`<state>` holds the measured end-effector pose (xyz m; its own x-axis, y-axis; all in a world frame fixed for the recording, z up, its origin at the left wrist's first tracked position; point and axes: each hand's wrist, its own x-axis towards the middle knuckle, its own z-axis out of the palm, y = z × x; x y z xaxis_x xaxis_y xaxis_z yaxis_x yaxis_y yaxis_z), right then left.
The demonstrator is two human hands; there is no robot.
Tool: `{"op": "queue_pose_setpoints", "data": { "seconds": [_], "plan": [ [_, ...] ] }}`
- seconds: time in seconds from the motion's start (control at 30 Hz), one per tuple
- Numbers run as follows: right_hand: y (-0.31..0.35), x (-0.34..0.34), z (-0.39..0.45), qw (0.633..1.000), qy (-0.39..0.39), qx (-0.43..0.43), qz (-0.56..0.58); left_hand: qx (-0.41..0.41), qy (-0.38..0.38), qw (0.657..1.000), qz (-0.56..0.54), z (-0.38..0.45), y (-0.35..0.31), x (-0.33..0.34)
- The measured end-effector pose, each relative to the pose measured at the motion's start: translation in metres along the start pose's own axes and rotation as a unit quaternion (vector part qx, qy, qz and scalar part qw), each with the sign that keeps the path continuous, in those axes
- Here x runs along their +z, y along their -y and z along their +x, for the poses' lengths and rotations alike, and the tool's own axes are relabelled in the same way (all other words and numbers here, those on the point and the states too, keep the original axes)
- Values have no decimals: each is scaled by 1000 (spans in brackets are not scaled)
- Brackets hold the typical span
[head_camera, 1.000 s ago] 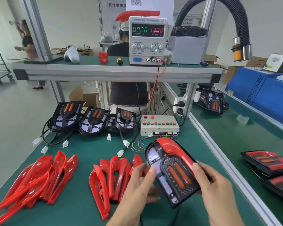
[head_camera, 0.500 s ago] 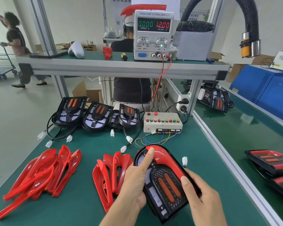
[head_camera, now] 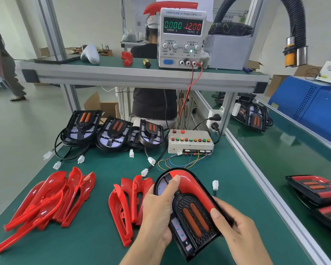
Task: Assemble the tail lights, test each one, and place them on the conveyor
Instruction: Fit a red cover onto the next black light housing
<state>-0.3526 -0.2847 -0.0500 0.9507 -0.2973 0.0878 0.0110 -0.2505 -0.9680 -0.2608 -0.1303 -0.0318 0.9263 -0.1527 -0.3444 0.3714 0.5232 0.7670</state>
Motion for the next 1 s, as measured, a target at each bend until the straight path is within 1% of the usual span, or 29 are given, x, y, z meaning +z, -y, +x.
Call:
{"op": "queue_pose_setpoints", "data": {
  "seconds": [0.17,0.33,0.43,0.53,0.67,1.0],
  "plan": [
    [0,-5,4,998,25,8,49,-5,7,1000,-10,-2,1,0],
    [-8,-7,9,996,56,14,68,0,-8,1000,0,1,0,-1],
    [-14,-11,14,988,100,26,114,-7,-13,1000,3,6,-2,-2],
    [-16,-16,17,982,131,26,131,-23,-6,1000,-9,7,-5,-2],
    [-18,-18,20,982,139,16,130,-45,3,999,-30,7,-5,-1],
    [-34,-17,24,983,150,11,107,-41,1,999,-19,10,-2,-2]
  ]
}}
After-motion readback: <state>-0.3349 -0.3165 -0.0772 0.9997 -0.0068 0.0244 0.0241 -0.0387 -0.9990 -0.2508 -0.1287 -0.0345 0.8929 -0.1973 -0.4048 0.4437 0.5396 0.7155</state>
